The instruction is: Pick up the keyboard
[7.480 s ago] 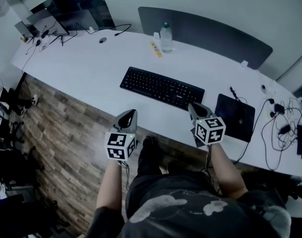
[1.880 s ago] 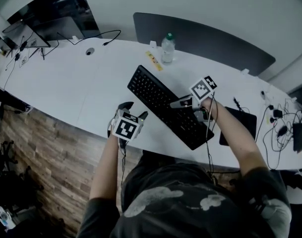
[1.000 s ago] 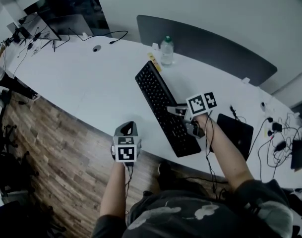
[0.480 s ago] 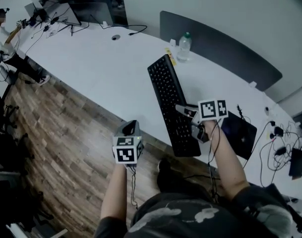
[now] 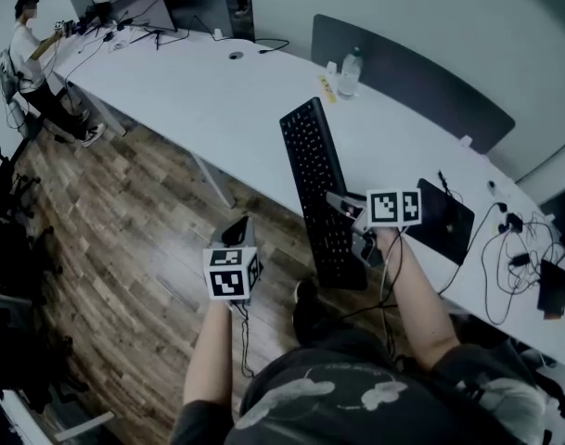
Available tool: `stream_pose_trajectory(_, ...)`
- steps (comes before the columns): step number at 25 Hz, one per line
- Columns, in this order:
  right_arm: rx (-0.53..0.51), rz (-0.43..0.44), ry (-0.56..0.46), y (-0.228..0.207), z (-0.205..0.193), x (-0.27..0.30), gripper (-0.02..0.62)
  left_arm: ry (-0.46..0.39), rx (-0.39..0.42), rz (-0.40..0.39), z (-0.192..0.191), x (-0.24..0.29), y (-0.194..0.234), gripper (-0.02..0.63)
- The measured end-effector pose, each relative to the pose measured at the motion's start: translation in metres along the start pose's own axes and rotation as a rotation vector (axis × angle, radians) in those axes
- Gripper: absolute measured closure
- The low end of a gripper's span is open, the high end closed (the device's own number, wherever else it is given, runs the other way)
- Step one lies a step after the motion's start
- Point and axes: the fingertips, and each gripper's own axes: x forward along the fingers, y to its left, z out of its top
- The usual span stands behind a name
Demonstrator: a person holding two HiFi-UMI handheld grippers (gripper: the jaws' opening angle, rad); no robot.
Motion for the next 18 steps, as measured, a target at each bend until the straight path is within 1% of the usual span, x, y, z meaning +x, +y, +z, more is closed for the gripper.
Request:
stream_pose_trajectory(9,-0.03,0.011,-0.01,0.042,-0.065,-0.026,0.523,-0.033,-0.013,0.019,-0.032,-0.074,-0.013,0.604)
stream_pose_trajectory(18,-0.061,0.023,0.008,0.072,-0.13,-0.055,0.523,-0.042,-0.029,0.054,-0.079,-0.144,-0.027,0.604)
